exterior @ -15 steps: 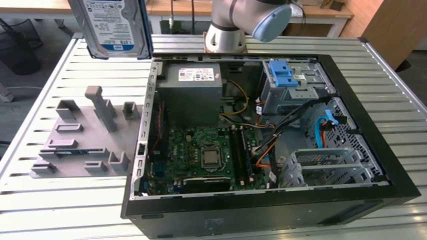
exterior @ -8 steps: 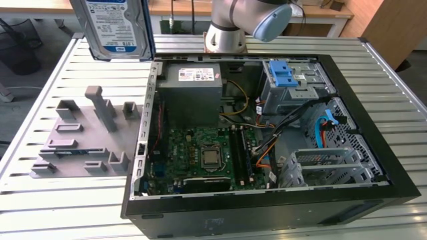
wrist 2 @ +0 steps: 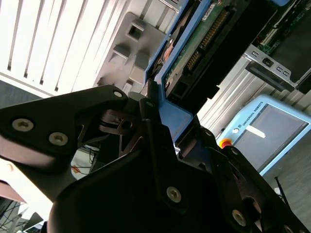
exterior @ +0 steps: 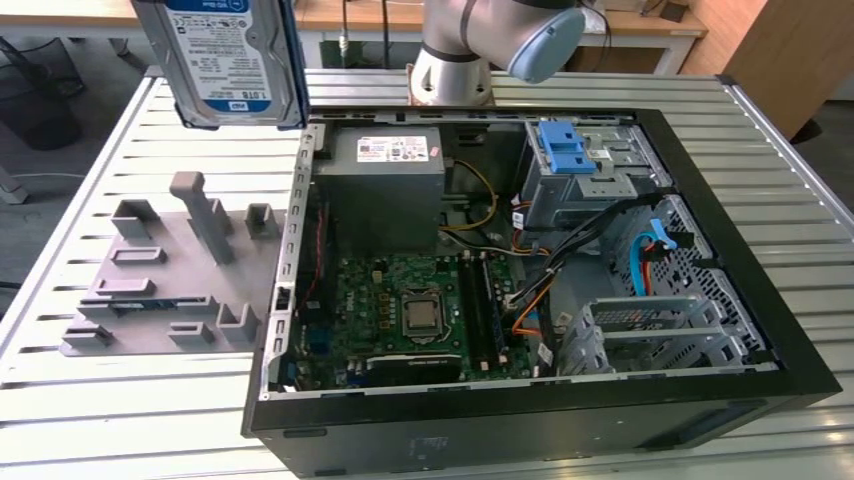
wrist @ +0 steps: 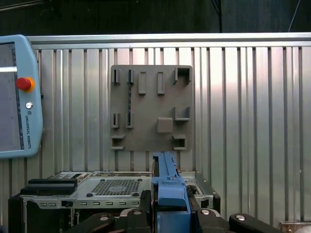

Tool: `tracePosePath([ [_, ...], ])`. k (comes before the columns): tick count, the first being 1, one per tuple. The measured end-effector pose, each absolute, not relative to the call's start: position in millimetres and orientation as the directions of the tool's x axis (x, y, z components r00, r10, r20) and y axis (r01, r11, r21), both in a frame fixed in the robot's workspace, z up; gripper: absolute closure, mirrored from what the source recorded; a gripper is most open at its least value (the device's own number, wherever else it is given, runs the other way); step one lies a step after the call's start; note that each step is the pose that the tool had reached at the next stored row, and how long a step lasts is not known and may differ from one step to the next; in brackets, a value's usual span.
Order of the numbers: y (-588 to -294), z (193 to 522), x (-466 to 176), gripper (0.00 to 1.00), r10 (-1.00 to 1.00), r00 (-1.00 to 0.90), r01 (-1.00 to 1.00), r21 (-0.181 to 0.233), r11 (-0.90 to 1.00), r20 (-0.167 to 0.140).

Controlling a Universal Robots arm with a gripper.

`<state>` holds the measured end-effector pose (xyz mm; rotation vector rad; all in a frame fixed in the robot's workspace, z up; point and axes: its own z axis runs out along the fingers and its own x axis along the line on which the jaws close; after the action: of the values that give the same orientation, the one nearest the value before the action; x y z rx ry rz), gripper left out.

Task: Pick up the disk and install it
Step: 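Pick up the disk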

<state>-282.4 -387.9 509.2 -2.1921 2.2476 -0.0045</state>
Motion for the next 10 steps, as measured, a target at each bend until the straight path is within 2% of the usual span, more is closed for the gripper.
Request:
tracePosePath([
  [10, -388.5, 509.1, -278.1, 0.64, -1.0, -0.025, -1.0, -0.003, 0.025, 0.001],
])
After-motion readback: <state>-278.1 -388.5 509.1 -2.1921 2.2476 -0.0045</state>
